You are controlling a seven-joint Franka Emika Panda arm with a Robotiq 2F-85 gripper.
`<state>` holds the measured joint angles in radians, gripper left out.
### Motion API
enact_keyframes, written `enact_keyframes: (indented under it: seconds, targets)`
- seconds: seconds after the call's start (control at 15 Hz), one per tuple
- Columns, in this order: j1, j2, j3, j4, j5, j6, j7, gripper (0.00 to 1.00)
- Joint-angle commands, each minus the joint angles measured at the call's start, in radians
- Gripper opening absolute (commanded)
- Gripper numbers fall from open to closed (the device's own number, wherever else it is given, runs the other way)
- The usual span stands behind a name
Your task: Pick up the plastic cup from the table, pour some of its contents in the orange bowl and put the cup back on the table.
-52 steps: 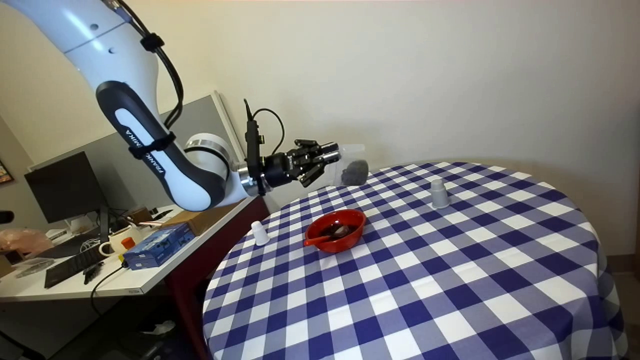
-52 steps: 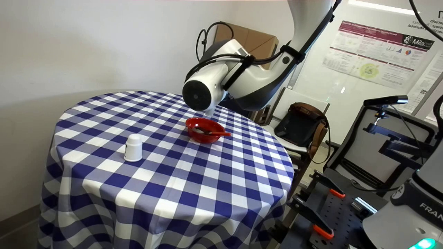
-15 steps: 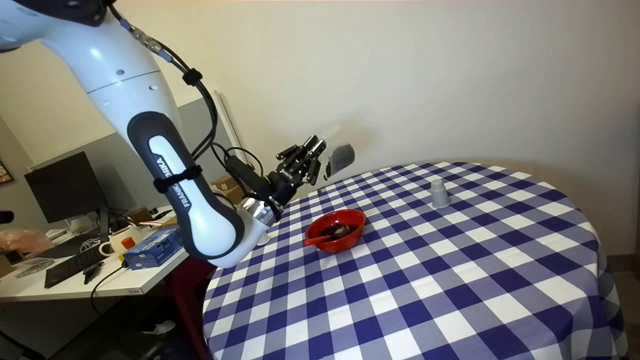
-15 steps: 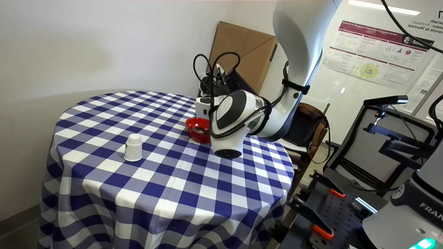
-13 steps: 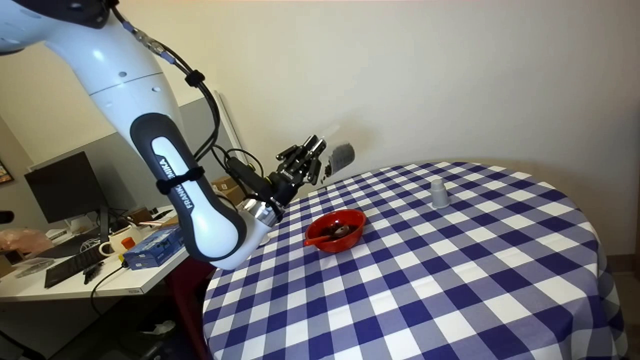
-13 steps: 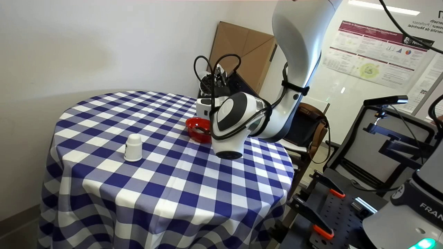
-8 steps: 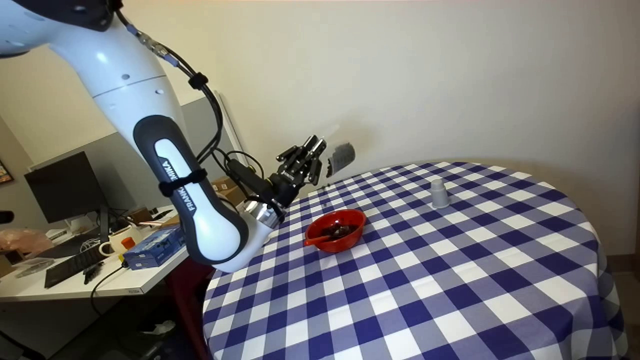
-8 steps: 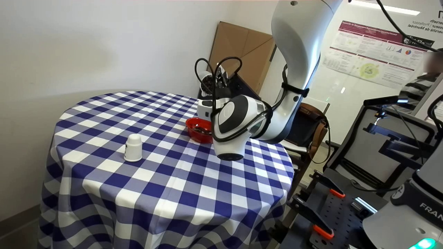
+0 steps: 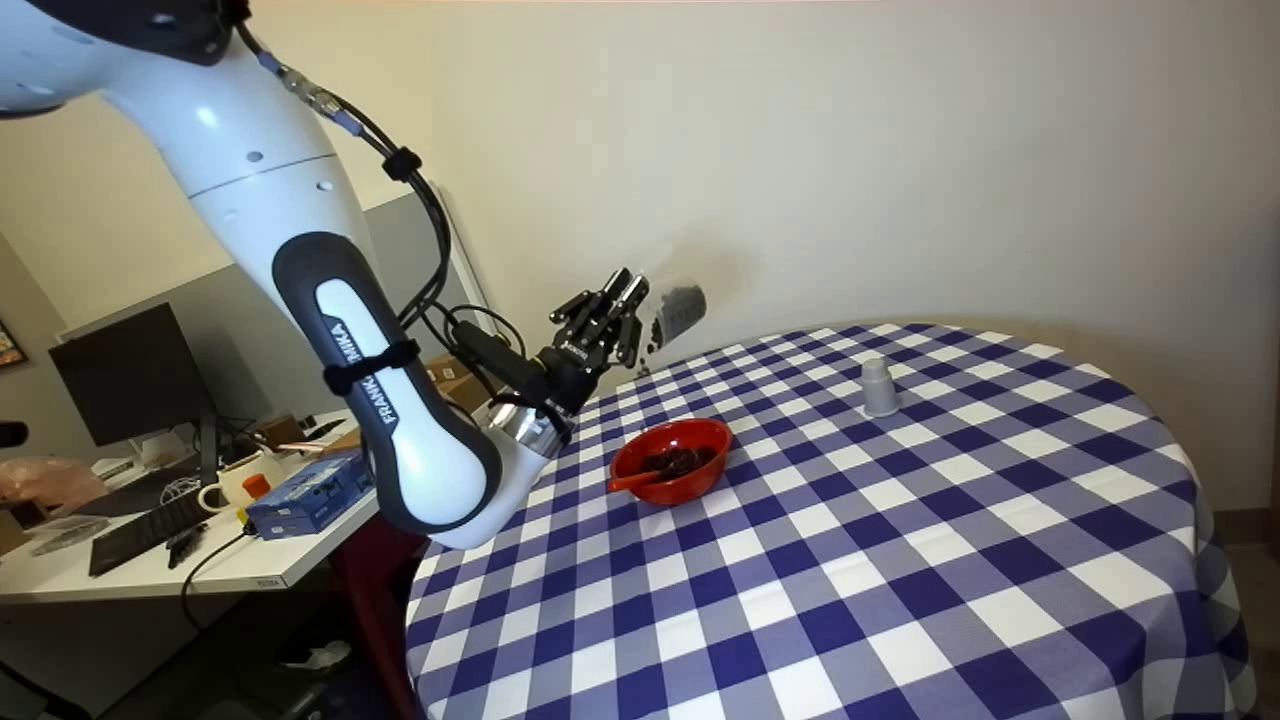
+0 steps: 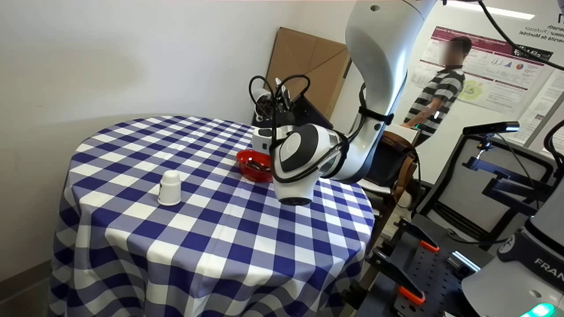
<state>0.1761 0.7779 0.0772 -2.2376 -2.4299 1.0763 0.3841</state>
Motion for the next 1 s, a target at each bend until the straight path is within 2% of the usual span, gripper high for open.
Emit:
enact_keyframes:
  seconds: [0.0,0.93]
  targets:
    - [-0.008,0.011,-0.008,-0.008,-0.039,-0.044,0.024,0.12]
    - [-0.026,0.017,-0.015,-0.006,-0.054,-0.060,0.039,0.11]
